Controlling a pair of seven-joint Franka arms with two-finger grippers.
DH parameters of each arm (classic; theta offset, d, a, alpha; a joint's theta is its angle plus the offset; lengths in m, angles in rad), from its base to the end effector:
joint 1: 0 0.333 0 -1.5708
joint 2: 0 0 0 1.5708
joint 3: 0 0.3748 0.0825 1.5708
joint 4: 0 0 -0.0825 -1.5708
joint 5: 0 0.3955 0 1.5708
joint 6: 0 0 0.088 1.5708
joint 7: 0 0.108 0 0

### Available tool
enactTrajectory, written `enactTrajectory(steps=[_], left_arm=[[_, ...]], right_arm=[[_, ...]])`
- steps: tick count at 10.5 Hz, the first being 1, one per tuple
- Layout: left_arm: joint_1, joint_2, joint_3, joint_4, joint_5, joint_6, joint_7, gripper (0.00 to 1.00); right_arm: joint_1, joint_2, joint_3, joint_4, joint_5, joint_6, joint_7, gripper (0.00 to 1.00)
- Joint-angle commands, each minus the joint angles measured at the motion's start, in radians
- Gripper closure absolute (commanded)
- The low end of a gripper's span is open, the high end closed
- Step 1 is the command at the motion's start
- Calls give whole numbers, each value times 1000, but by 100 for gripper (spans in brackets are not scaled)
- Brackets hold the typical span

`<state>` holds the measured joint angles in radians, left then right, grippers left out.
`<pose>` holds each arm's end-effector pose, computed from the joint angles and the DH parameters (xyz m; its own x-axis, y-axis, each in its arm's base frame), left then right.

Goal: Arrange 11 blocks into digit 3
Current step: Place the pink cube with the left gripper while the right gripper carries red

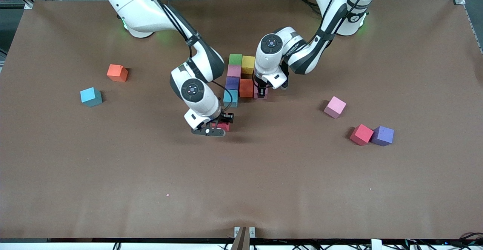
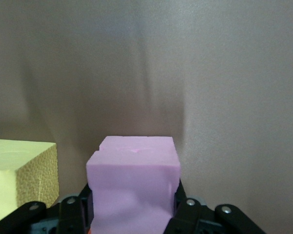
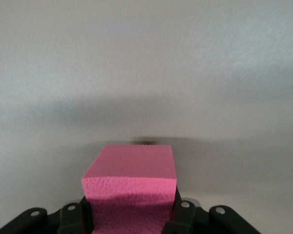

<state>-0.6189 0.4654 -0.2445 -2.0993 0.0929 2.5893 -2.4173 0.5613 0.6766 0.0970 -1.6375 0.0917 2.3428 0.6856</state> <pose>0.4053 -0.4673 0.2467 0.0672 0.9953 -0.0699 0.9976 -0.0683 -0.0142 0.5893 0.4431 0.2632 0.9922 -0.1086 -0.0617 -0.1151 -0.9867 -0.1147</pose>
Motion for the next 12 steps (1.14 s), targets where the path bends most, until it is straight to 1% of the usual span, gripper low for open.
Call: enactTrajectory(steps=[1, 5, 8, 11, 12], left_arm=[[-1, 9, 1, 12, 30, 12, -31, 90], [-4, 10, -1, 16, 30, 12, -32, 89], [-5, 21, 1, 25, 30, 12, -32, 86], [-5, 24, -1, 36, 30, 11, -32, 84], [-7, 30, 1, 39, 30, 11, -31, 65]], right_arm=[[25, 21, -10, 24, -15, -16, 37, 83], [46, 43, -10, 25, -15, -14, 72, 83], [60, 55, -10, 22, -12, -16, 86, 83], [65, 49, -7, 24, -12, -56, 103, 82], [65, 47, -5, 24, -12, -68, 110, 82]])
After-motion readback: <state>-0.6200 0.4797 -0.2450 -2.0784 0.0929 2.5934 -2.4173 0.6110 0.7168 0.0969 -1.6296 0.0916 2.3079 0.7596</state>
